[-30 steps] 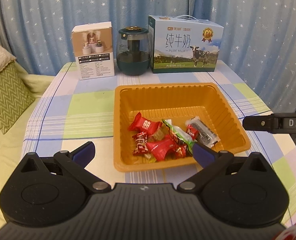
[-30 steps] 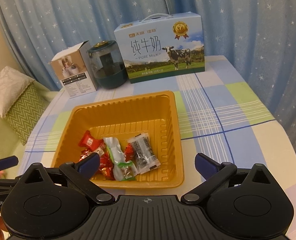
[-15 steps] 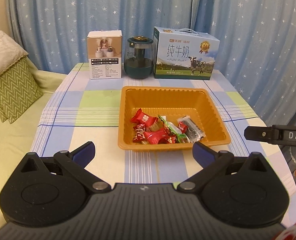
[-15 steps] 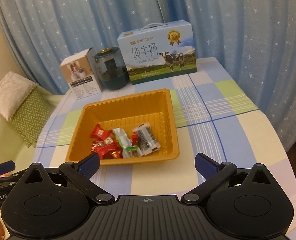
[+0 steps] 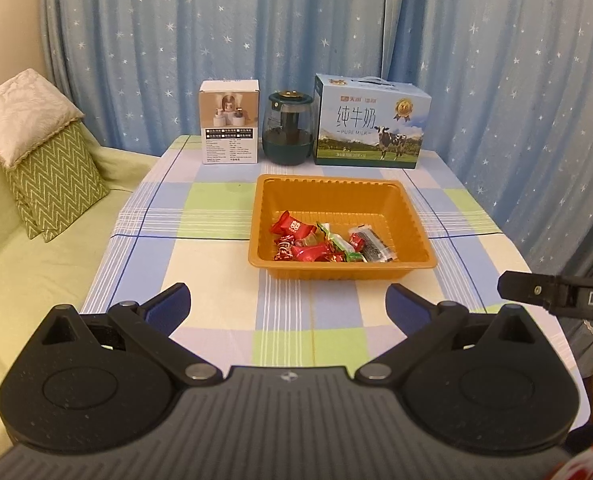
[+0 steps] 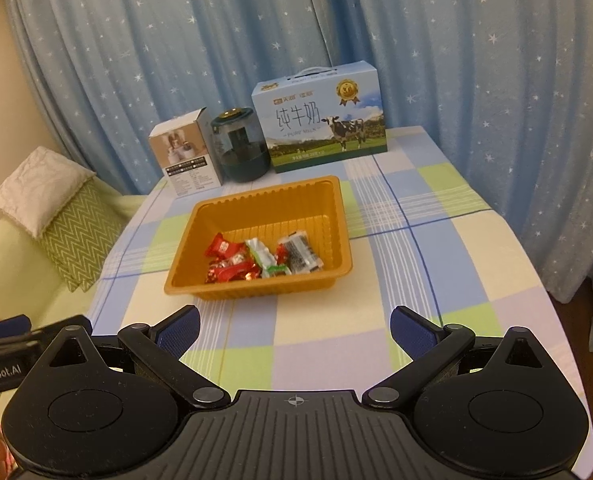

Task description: Organize snacks

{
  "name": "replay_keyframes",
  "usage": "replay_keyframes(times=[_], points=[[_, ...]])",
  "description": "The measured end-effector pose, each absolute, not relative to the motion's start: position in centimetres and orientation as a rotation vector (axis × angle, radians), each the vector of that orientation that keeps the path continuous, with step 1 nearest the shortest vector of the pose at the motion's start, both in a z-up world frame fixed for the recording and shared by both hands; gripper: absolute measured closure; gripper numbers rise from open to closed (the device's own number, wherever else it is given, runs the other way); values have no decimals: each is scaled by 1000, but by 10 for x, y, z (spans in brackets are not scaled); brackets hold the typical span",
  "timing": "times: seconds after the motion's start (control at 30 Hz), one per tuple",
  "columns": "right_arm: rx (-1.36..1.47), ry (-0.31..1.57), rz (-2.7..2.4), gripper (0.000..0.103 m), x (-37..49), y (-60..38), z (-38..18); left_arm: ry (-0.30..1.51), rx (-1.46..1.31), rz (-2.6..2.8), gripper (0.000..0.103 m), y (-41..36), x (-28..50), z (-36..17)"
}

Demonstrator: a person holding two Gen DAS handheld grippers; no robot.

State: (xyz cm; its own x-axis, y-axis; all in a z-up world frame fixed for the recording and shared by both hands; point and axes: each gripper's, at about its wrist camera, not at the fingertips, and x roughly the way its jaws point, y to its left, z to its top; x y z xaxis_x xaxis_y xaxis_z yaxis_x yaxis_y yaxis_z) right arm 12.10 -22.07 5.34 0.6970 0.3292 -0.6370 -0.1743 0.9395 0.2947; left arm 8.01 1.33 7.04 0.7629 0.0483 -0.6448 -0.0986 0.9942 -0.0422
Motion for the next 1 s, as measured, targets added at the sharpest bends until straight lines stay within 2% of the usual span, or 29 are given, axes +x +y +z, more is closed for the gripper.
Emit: replay_keyframes(times=[1.0], points=[[85,712,259,2,-20,-228,56,682,-43,110,0,-5,-52,79]])
